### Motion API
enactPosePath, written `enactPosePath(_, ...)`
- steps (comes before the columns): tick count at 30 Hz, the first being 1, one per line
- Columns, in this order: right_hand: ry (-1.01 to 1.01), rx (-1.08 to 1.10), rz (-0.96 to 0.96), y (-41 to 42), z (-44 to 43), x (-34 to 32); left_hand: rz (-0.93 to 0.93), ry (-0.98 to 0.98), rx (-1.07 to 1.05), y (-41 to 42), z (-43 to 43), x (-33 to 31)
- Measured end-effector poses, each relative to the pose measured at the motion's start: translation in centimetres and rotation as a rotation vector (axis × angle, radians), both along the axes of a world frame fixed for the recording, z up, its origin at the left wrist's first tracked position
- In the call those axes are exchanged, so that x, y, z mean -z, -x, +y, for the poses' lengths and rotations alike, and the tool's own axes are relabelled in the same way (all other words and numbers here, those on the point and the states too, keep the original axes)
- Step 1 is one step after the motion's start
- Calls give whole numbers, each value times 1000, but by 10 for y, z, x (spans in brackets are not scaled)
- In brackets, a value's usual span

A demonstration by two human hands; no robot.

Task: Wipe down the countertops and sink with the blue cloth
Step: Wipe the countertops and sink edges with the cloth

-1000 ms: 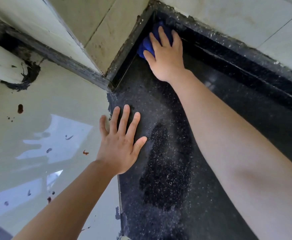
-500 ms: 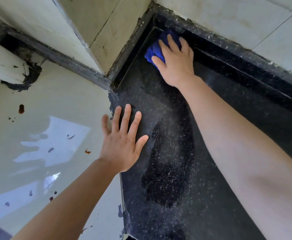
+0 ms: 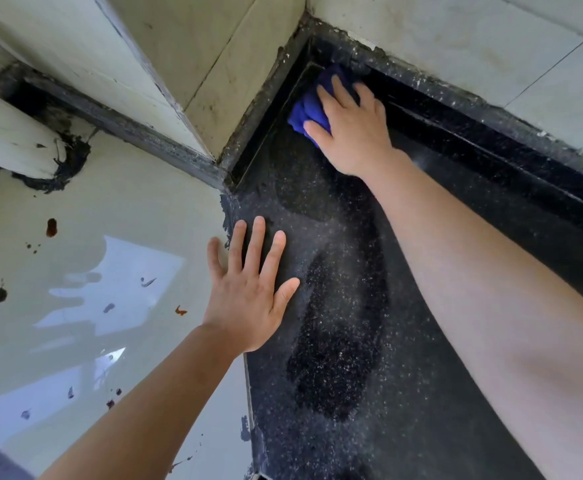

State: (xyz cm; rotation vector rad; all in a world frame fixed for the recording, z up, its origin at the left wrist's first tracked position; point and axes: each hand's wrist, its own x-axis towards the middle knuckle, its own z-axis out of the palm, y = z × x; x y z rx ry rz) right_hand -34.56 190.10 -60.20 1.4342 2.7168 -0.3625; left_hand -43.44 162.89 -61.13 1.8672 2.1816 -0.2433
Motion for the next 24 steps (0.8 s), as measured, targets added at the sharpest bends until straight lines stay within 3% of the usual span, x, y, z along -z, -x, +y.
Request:
enactPosePath(4, 13, 63, -14, 40, -5, -2, -9, 3, 0, 0, 0, 0)
enactPosePath(8, -127, -37, -46, -11, 4, 1, -13, 11, 1, 0, 0, -2)
enactPosePath(17, -264, 172, 9, -99, -22, 9, 0, -4, 3, 1, 0, 1)
enactPosePath(24, -543, -152, -210, 4, 14, -21, 17, 3, 17, 1, 0, 1)
